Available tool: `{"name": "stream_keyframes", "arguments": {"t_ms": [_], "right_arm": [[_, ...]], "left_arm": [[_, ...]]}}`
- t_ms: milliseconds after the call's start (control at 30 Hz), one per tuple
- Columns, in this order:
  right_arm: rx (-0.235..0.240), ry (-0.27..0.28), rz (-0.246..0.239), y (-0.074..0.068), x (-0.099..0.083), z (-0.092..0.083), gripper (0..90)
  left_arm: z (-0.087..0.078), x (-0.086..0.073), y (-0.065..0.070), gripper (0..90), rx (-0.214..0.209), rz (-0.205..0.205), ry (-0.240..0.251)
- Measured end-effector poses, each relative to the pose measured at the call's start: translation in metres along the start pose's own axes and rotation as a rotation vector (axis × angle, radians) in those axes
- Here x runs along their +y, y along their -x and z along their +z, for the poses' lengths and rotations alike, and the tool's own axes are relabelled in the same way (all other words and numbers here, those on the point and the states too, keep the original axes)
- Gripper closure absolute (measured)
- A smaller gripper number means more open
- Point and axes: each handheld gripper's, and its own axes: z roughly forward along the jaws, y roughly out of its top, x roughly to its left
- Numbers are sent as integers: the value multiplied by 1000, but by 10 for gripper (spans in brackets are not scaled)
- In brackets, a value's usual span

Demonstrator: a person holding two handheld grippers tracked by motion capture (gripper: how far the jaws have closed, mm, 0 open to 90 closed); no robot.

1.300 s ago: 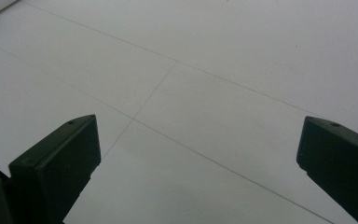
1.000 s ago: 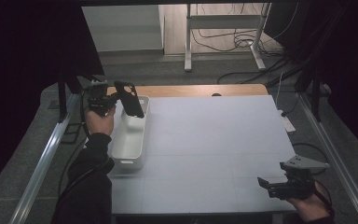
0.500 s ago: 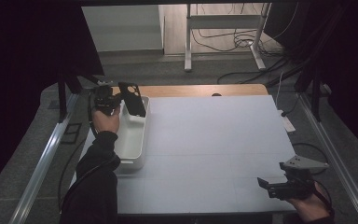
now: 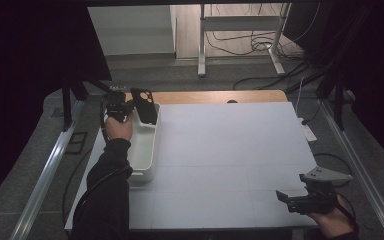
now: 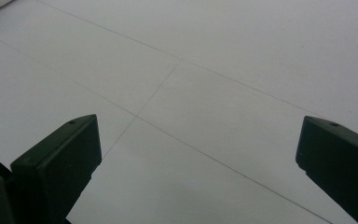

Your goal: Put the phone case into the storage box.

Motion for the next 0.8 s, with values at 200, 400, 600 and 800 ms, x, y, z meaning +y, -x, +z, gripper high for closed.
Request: {"name": "stream_keyframes", "arguments": {"t_ms": [200, 400, 600, 800], "right_arm": [[2, 0, -2, 0, 0, 0, 0], [4, 2, -4, 0, 0, 0, 0], [7, 2, -6, 0, 0, 0, 0], [9, 2, -8, 0, 0, 0, 0]], "left_arm": [[7, 0, 1, 891, 19, -12, -14], [11, 1, 2, 891, 39, -16, -19], [14, 3, 2, 890, 62, -15, -35], [17, 5, 1, 888, 66, -15, -58]]}}
